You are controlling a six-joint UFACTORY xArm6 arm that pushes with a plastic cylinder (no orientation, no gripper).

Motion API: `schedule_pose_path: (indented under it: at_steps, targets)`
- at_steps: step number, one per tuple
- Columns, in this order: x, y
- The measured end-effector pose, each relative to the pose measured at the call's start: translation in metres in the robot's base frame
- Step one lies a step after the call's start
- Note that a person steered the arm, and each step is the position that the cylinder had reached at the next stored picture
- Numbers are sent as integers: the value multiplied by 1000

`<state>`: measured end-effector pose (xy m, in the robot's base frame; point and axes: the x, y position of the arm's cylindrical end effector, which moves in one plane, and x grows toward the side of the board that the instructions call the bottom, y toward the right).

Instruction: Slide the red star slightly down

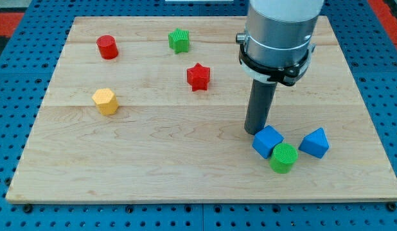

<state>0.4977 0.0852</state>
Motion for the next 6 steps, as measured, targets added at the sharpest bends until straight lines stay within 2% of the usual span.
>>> schedule_pose_path:
  at_steps: [1, 2, 3, 4, 5, 6]
  targets:
    - [-80, -7]
    - [-125, 27]
    - [-175, 19]
    - [-203, -43]
    - [-140, -75]
    - [-143, -123]
